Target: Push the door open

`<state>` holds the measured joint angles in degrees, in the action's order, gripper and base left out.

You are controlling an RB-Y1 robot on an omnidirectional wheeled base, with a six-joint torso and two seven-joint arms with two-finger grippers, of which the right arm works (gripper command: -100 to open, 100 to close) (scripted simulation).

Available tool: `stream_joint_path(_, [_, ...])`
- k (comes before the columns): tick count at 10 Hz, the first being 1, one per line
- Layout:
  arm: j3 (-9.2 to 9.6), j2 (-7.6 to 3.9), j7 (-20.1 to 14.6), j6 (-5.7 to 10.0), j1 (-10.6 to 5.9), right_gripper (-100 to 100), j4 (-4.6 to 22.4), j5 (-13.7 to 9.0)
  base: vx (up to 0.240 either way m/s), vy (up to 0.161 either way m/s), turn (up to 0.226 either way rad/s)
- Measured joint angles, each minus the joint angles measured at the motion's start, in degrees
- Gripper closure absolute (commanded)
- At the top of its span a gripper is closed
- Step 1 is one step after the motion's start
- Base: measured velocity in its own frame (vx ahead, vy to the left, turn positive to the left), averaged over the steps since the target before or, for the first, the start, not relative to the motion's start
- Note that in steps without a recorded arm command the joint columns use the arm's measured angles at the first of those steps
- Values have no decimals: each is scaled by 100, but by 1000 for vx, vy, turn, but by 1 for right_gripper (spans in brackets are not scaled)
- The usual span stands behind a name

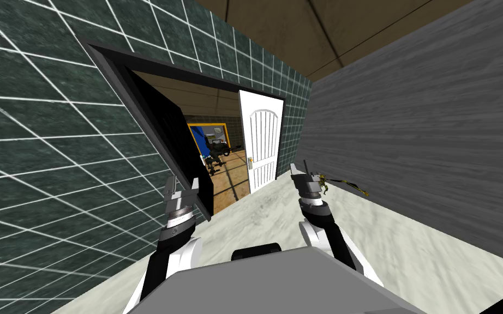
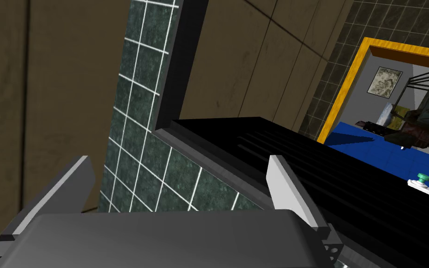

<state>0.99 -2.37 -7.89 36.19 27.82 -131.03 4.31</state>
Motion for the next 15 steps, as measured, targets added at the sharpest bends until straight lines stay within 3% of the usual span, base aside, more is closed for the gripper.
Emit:
stream_joint_path(3, [105, -22, -41, -13, -179, -100, 313, 26, 74, -4, -16])
stream_joint_path(7, [202, -131, -191, -26, -518, -100, 939, 9, 89, -15, -18])
stream_joint_path(11, [392, -170, -294, -186, -1004, -100, 1555, 52, 80, -5, -17])
stream_joint_path(12, [424, -172, -309, -201, -1037, -100, 1638, 59, 48, -15, -22])
stream_joint_path(15, [551, -208, -395, -216, -1352, -100, 2160, 78, 76, -3, -17])
